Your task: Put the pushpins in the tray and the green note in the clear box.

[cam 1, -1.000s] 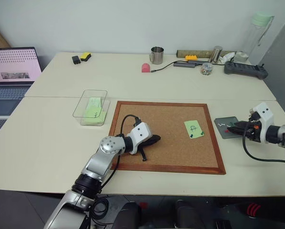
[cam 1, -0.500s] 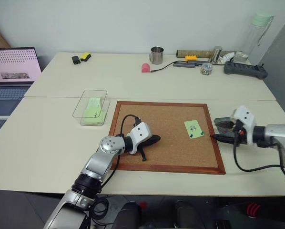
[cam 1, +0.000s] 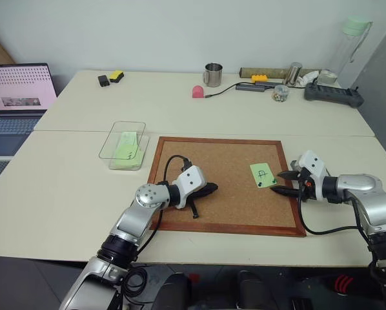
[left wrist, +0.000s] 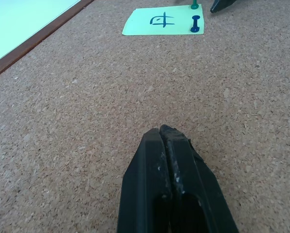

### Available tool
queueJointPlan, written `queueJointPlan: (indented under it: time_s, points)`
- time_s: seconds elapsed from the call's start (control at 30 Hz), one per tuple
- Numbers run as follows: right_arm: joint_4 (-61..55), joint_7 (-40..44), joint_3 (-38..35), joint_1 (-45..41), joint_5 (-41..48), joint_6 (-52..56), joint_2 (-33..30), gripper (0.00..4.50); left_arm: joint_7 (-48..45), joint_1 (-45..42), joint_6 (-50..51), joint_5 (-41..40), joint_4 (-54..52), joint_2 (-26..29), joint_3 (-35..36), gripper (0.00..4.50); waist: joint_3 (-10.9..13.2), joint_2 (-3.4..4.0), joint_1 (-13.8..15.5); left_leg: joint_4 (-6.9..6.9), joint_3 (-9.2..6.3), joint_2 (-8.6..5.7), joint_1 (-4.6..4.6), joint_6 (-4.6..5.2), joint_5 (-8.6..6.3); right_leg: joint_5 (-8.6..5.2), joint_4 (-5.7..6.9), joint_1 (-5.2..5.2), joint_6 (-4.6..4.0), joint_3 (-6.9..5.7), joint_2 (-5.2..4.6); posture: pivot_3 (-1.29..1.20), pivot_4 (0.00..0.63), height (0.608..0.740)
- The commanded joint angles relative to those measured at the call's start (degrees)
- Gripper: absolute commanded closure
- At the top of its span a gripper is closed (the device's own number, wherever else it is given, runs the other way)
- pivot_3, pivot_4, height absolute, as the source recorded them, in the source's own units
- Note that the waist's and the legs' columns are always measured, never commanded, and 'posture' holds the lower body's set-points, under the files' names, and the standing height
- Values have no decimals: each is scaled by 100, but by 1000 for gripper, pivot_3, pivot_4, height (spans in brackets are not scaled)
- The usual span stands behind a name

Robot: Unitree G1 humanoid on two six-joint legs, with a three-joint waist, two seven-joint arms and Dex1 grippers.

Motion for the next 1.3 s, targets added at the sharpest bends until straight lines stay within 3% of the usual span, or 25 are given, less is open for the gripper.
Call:
queueJointPlan:
  time_s: [0.03,0.27,1.3]
  points:
    - [14,76,-143,-155,112,-114,27,2964,-10,160,75,157,51,95,-97,4500,0,0,-3,0,0,0,0,0,0,0,0,0,0,0,0,0,150,740]
    - [76,112,-170,-218,171,-54,67,4470,-29,204,96,158,11,139,-101,4500,0,0,-18,-1,0,2,1,0,0,0,0,-1,0,0,1,0,150,740]
    - [-665,-389,-1229,277,1619,1362,223,4470,-17,252,111,177,28,165,-149,4500,0,0,-10,-1,0,1,0,0,0,0,0,0,0,1,1,0,150,740]
